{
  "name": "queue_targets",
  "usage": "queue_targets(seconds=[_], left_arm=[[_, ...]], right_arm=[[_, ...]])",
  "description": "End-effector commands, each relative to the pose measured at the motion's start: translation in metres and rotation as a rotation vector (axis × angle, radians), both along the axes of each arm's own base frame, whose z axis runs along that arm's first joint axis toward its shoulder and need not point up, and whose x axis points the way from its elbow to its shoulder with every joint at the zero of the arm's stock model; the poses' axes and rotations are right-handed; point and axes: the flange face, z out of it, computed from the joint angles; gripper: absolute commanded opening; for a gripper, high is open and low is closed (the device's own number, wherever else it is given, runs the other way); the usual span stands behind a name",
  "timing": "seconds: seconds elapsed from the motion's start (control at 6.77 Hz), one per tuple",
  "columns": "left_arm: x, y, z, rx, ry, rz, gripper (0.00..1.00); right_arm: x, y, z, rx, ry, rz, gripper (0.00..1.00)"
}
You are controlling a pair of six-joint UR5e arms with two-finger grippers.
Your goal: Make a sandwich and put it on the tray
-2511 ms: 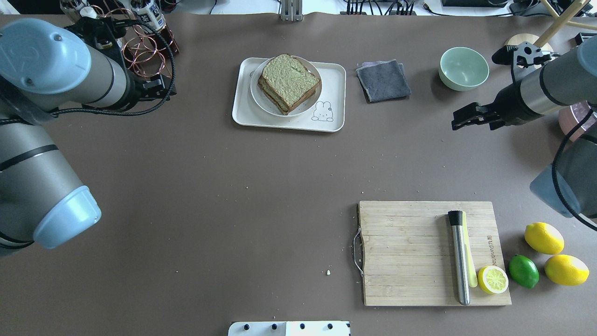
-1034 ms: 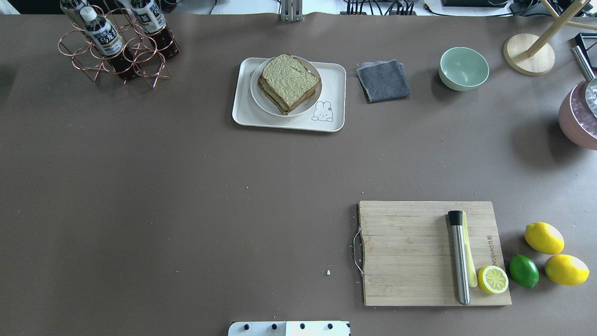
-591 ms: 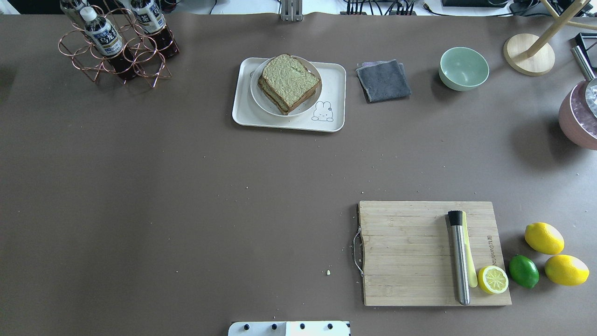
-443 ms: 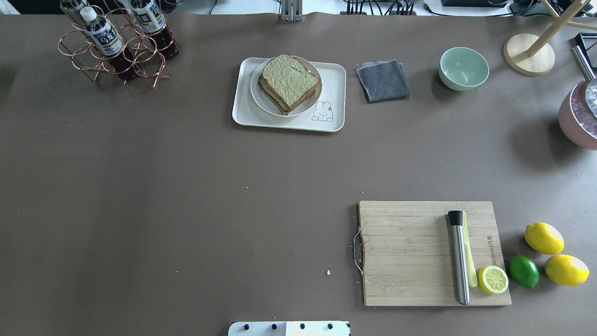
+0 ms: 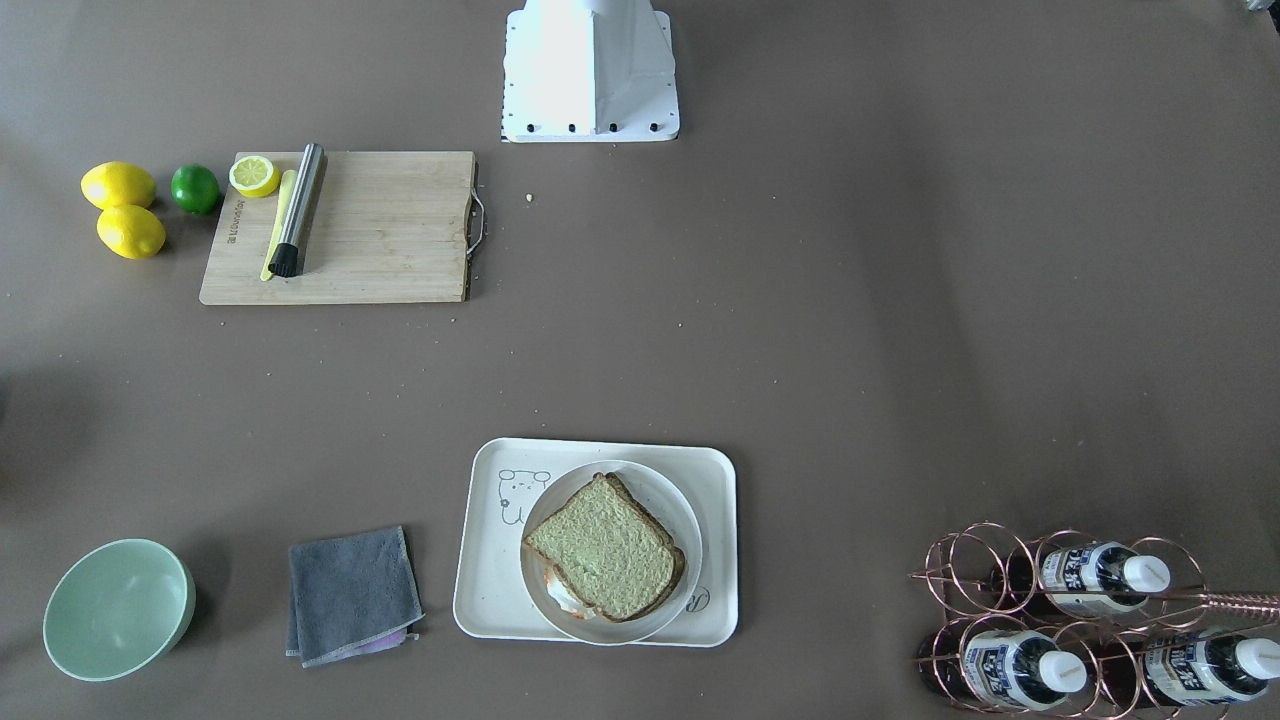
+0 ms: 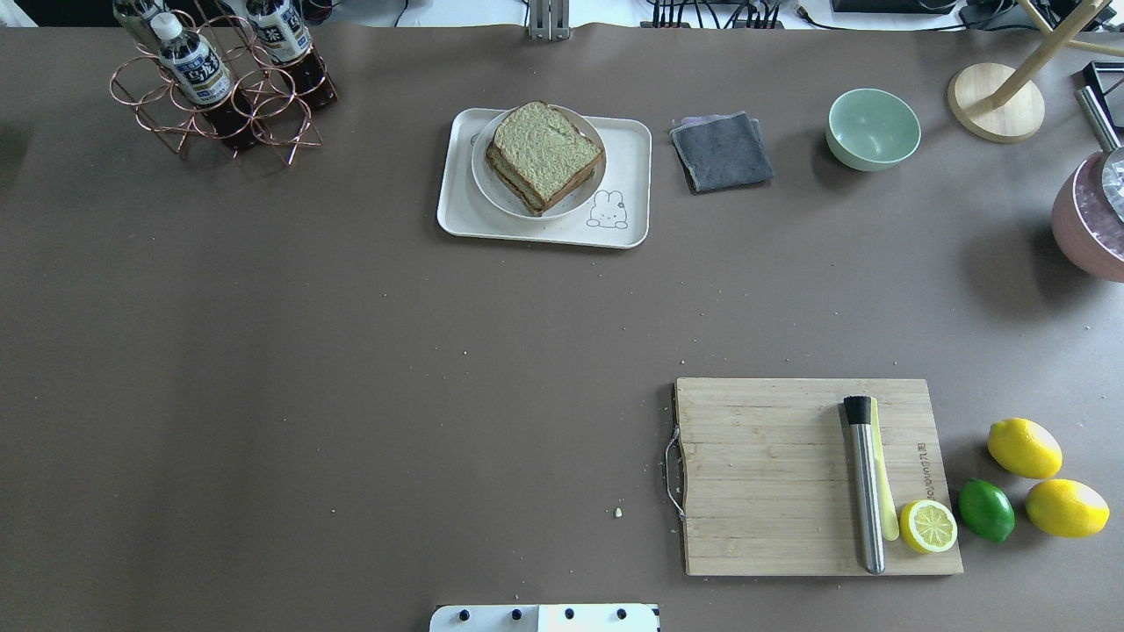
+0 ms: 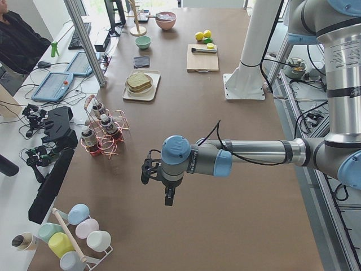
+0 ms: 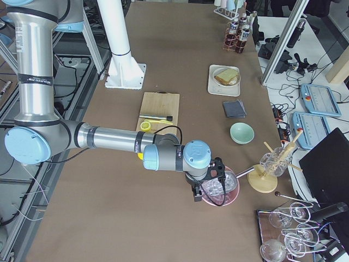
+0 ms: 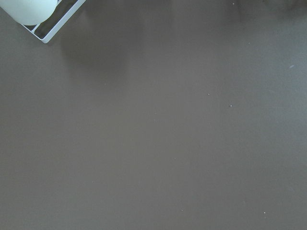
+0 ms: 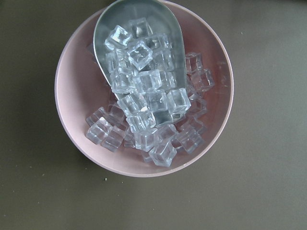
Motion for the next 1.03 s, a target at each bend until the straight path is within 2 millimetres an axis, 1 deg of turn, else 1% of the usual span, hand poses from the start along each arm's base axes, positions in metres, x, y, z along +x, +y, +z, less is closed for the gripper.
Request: queue_targets(seconds=[0.0, 0.15, 0.3, 0.89], left_arm=[[0.0, 0.004, 0.005, -0.009, 0.0, 0.0, 0.97], [0.0, 0.004, 0.005, -0.011, 0.0, -0.001, 0.97], [0.0, 0.009, 0.008, -0.019, 0.001, -0.001, 0.97], [0.0, 0.008, 0.002, 0.008, 0.0, -0.006, 0.97]], right_arm=[[-0.002, -0.009, -0.015, 0.004, -0.004, 0.019, 1.0], [-0.002, -0.012, -0.018, 0.0, -0.005, 0.028, 1.0], [-0.006, -0.019, -0.025, -0.005, -0.01, 0.036, 1.0], [-0.01, -0.018, -0.022, -0.01, -0.007, 0.029, 1.0]])
